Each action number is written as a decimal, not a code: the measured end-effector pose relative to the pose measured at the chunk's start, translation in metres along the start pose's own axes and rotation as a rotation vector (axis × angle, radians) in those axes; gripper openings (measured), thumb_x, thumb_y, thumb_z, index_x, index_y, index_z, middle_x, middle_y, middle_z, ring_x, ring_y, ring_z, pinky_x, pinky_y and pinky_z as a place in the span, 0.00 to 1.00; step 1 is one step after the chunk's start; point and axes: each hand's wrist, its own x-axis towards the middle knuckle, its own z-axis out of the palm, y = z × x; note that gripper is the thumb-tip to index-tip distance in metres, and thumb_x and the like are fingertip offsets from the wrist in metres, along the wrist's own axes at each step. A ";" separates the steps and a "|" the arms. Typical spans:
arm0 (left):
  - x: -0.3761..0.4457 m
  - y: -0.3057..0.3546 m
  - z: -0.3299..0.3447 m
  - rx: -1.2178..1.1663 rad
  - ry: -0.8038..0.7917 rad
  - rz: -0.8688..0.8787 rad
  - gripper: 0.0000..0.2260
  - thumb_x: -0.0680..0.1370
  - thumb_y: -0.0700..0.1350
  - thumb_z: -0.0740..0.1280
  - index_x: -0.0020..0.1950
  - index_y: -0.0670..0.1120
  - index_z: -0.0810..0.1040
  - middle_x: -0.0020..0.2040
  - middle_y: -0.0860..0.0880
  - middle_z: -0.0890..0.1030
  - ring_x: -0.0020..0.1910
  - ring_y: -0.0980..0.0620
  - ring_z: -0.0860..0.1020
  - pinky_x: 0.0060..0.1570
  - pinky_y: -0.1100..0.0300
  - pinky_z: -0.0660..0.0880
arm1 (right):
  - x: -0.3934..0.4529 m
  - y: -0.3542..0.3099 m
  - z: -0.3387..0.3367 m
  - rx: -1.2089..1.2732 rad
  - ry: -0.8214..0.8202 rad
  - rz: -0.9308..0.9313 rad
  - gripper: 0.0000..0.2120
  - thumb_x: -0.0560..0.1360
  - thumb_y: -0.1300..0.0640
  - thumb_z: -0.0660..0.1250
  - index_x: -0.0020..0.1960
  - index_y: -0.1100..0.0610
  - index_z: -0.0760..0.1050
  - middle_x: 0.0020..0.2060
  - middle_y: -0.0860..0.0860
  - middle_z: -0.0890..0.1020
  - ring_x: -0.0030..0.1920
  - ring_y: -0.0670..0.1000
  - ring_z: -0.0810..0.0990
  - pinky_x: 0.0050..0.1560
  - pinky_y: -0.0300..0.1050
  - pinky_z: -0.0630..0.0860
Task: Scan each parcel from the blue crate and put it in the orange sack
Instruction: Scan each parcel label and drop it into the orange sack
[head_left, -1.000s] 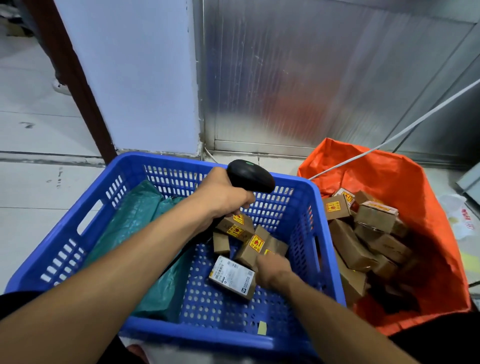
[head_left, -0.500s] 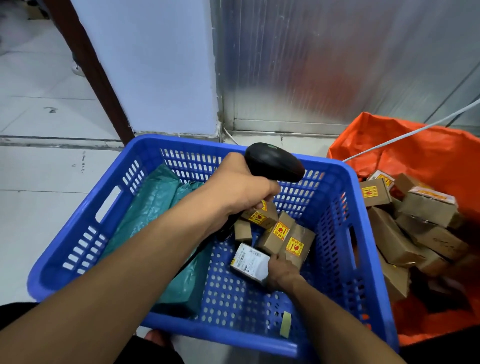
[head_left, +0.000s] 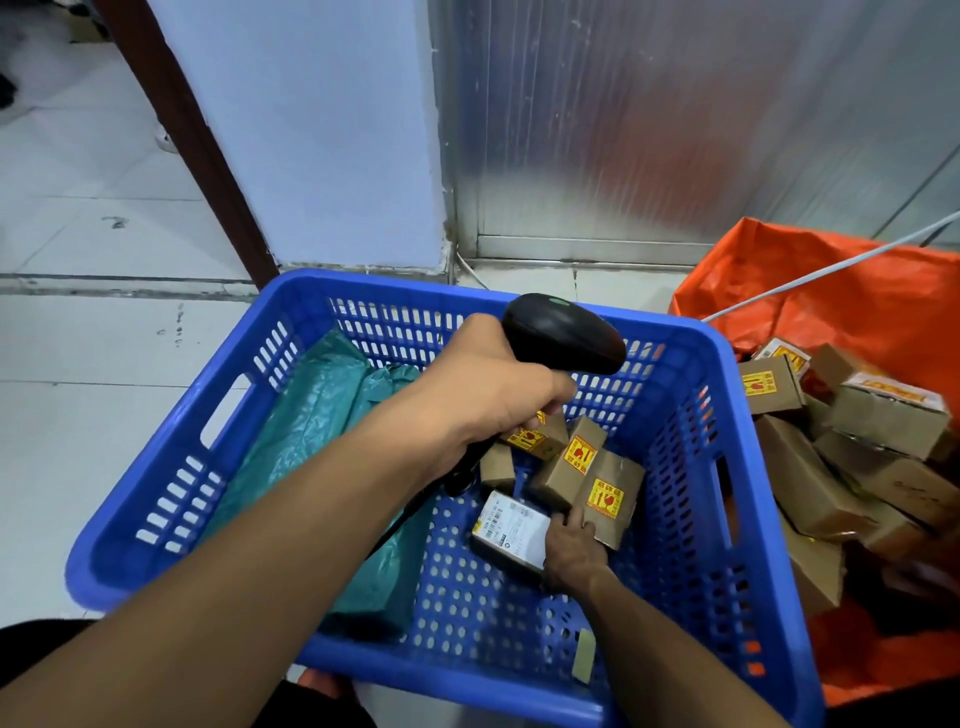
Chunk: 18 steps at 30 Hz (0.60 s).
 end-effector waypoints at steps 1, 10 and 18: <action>-0.001 0.000 0.000 -0.002 -0.004 0.002 0.03 0.72 0.37 0.73 0.43 0.37 0.84 0.34 0.44 0.82 0.28 0.52 0.76 0.33 0.59 0.74 | 0.000 0.002 -0.001 0.005 0.010 -0.005 0.42 0.71 0.55 0.77 0.76 0.60 0.56 0.74 0.60 0.56 0.70 0.60 0.63 0.64 0.52 0.73; 0.002 0.007 -0.007 -0.065 -0.042 -0.028 0.02 0.74 0.35 0.73 0.45 0.38 0.83 0.31 0.45 0.81 0.26 0.53 0.74 0.28 0.61 0.72 | -0.008 0.005 -0.021 0.082 -0.040 -0.068 0.49 0.69 0.50 0.78 0.77 0.58 0.49 0.70 0.61 0.66 0.68 0.63 0.68 0.63 0.55 0.70; -0.003 0.013 -0.007 -0.063 -0.045 0.000 0.03 0.74 0.37 0.74 0.47 0.39 0.83 0.34 0.45 0.84 0.28 0.52 0.76 0.33 0.59 0.75 | -0.024 0.026 -0.077 0.050 0.042 -0.193 0.53 0.63 0.46 0.80 0.75 0.57 0.50 0.66 0.57 0.72 0.63 0.59 0.74 0.60 0.53 0.75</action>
